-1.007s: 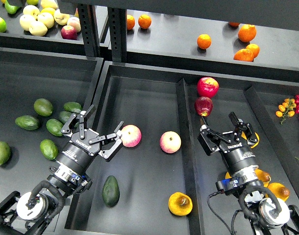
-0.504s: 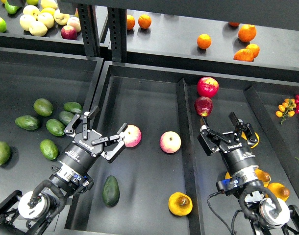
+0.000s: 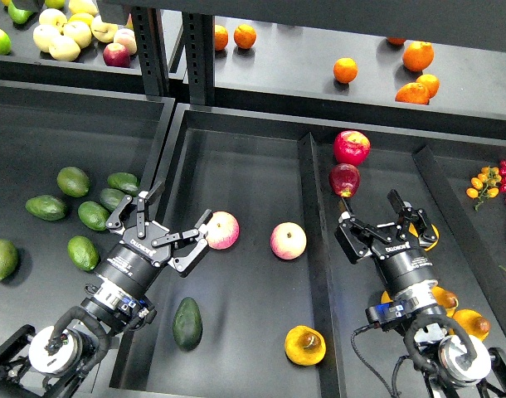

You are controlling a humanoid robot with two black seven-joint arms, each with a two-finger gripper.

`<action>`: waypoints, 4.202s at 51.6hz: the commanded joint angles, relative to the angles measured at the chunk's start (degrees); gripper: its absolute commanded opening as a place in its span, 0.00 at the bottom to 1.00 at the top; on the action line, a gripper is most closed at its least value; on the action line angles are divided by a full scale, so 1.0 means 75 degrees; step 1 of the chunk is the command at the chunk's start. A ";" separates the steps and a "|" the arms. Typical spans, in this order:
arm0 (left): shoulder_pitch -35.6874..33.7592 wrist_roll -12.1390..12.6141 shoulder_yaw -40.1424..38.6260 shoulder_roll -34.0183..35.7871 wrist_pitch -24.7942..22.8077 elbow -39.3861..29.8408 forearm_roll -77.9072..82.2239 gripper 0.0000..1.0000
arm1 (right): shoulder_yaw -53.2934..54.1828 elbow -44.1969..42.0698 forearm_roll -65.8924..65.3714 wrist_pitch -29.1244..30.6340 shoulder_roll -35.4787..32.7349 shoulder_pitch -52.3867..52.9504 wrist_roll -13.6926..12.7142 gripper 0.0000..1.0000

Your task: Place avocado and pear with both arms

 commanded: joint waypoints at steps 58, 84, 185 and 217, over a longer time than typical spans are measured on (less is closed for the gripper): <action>-0.0511 0.0912 0.0054 0.0105 0.0000 -0.0014 0.1663 0.99 | 0.0098 -0.0058 -0.0012 -0.0222 0.0000 0.0023 -0.0012 1.00; -0.3826 0.2026 0.3685 0.3854 0.0000 -0.0038 0.3011 0.99 | 0.0472 -0.0445 -0.0012 -0.0679 0.0000 0.0738 -0.0012 1.00; -0.9593 0.2115 1.3015 0.0633 0.0000 0.3653 0.5097 0.99 | 0.1023 -0.1253 0.0059 -0.0890 0.0000 0.1758 -0.0012 1.00; -0.8773 0.2115 1.2898 0.0234 0.0000 0.4474 0.5214 0.98 | 0.1023 -0.1253 0.0059 -0.0890 0.0000 0.1734 -0.0012 1.00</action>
